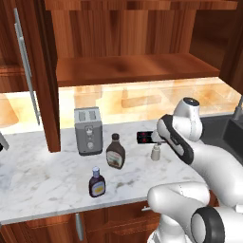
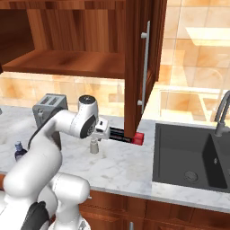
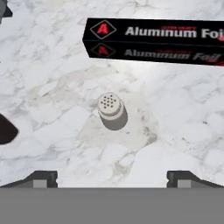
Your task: There are various items on the counter. Only move the condiments/shakers into the cabinet.
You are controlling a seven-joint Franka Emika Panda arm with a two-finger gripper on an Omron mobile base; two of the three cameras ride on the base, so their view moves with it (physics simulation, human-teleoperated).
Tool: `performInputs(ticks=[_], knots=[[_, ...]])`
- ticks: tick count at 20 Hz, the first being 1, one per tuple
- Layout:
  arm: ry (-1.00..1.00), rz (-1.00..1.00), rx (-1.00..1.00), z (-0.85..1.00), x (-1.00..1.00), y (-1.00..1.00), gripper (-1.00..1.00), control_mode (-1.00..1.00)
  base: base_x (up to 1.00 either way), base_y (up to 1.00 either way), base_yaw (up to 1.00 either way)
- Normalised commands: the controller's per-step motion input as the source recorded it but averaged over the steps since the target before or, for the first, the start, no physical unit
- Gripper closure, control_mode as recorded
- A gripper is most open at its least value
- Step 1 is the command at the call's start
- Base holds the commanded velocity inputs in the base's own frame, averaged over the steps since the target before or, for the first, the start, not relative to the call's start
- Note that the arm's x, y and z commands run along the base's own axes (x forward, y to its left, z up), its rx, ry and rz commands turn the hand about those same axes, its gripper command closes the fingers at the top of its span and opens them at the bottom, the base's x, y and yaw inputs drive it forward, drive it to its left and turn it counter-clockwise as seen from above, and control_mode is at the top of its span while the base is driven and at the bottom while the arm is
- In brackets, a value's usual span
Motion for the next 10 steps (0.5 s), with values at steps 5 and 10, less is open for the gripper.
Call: performInputs(ticks=[5, 10], knots=[[0.00, 0.00, -0.03, -0.20, 0.20, 0.00, -1.00, -1.00, 0.00, 0.00, 0.00], [0.00, 0.00, -0.02, -0.17, 0.06, 0.01, -1.00, -1.00, 0.00, 0.00, 0.00]])
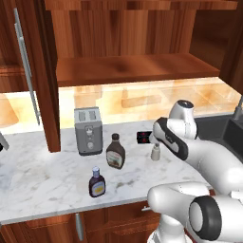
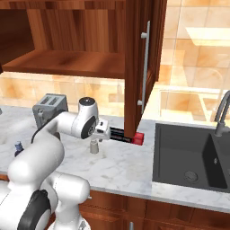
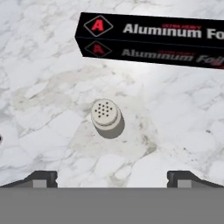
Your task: There are various items on the counter. Only move the condiments/shakers into the cabinet.
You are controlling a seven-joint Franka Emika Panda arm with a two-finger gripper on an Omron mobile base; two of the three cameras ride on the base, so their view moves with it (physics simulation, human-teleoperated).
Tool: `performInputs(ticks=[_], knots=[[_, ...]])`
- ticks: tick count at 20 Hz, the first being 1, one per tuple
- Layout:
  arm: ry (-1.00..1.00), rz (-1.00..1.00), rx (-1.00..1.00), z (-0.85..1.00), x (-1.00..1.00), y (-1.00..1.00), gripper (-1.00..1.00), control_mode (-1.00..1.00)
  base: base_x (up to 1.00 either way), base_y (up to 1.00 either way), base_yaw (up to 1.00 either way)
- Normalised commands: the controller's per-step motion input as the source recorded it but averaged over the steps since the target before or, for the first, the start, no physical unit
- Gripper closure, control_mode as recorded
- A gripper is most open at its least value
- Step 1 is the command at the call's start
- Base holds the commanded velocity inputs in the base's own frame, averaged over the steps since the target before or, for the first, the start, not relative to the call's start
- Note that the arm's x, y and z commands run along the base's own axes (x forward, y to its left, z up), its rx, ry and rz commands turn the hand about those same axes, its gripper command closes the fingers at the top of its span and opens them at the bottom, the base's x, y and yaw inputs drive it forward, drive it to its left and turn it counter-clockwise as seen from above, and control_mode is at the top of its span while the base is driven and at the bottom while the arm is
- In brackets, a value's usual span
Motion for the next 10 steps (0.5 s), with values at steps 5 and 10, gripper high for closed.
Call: performInputs(ticks=[5, 10], knots=[[0.00, 0.00, 0.00, -0.16, 0.00, 0.05, -1.00, -1.00, 0.00, 0.00, 0.00], [0.00, 0.00, 0.00, -0.16, 0.02, 0.09, -1.00, -1.00, 0.00, 0.00, 0.00]])
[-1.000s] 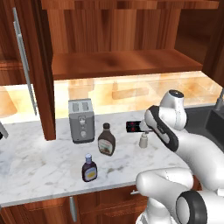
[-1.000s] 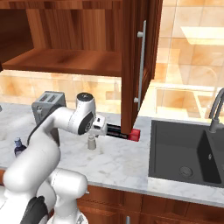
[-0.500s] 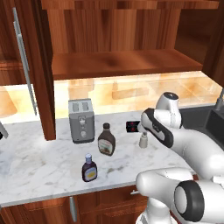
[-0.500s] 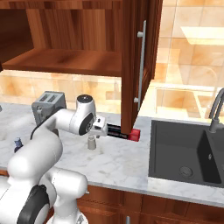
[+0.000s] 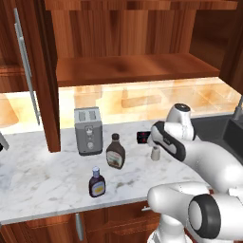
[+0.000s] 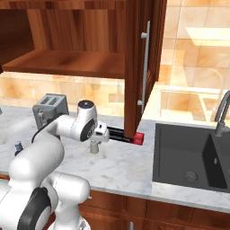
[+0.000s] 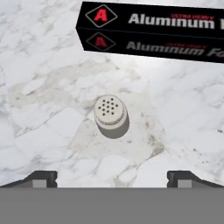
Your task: There are various items on the counter. Only move the condiments/shakers into the cabinet.
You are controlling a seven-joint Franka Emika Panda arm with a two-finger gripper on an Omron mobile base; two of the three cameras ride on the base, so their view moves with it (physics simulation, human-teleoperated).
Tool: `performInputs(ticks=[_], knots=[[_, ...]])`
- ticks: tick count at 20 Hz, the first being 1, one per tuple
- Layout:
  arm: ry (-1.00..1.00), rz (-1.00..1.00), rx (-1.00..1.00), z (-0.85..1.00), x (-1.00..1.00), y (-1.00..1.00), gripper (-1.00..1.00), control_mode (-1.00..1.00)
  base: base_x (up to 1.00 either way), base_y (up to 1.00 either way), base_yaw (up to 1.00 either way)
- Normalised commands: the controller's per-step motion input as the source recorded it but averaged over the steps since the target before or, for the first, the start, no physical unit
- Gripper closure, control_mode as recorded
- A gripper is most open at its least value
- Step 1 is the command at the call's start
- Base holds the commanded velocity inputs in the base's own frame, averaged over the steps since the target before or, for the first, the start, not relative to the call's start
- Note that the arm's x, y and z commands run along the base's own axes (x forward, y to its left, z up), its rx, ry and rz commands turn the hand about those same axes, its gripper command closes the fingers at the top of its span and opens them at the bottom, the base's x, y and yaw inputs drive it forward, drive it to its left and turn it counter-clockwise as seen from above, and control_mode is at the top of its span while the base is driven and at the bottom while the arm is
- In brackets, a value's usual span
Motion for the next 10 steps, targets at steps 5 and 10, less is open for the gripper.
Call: performInputs(ticks=[5, 10], knots=[[0.00, 0.00, -0.02, -0.14, 0.13, 0.04, -1.00, -1.00, 0.00, 0.00, 0.00], [0.00, 0.00, -0.03, -0.14, 0.17, 0.01, -1.00, -1.00, 0.00, 0.00, 0.00]])
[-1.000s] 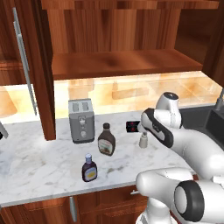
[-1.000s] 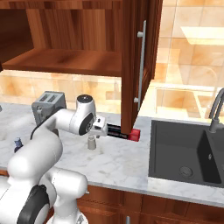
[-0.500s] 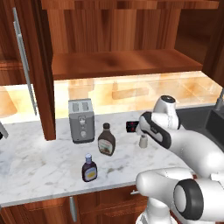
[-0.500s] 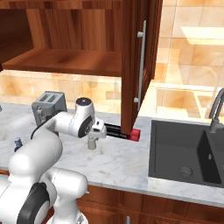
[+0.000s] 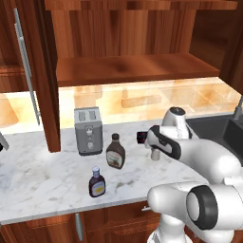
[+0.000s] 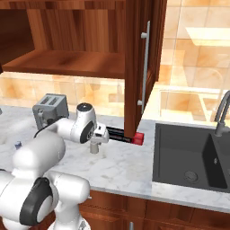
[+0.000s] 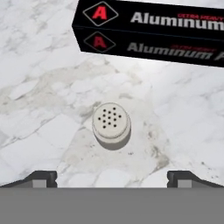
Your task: There are various items on the counter. Only move the condiments/shakers into the cabinet.
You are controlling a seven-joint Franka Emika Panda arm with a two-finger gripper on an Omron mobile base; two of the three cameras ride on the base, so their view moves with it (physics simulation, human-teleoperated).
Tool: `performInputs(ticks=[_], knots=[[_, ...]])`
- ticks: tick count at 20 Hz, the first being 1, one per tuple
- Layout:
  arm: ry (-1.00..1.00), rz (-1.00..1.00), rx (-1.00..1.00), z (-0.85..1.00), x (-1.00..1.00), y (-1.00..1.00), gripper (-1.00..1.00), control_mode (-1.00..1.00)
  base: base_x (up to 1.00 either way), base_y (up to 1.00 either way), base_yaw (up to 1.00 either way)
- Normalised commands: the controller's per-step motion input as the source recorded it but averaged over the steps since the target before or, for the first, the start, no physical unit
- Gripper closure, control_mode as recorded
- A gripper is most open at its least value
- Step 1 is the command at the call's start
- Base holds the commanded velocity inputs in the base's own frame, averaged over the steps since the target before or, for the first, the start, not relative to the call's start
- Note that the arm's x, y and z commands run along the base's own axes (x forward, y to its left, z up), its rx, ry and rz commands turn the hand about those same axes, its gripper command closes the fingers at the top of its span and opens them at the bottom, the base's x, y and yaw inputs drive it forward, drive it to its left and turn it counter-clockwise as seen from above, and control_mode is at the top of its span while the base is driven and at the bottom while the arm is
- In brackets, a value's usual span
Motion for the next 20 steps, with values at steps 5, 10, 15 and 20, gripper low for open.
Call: performInputs(ticks=[5, 10, 15, 20], knots=[[0.00, 0.00, -0.01, -0.16, 0.26, 0.00, -1.00, -1.00, 0.00, 0.00, 0.00], [0.00, 0.00, 0.00, -0.18, 0.24, 0.00, -1.00, -1.00, 0.00, 0.00, 0.00], [0.00, 0.00, 0.00, -0.19, 0.04, 0.00, -1.00, -1.00, 0.00, 0.00, 0.00], [0.00, 0.00, -0.01, -0.18, 0.03, 0.01, 1.00, -1.00, 0.00, 0.00, 0.00]])
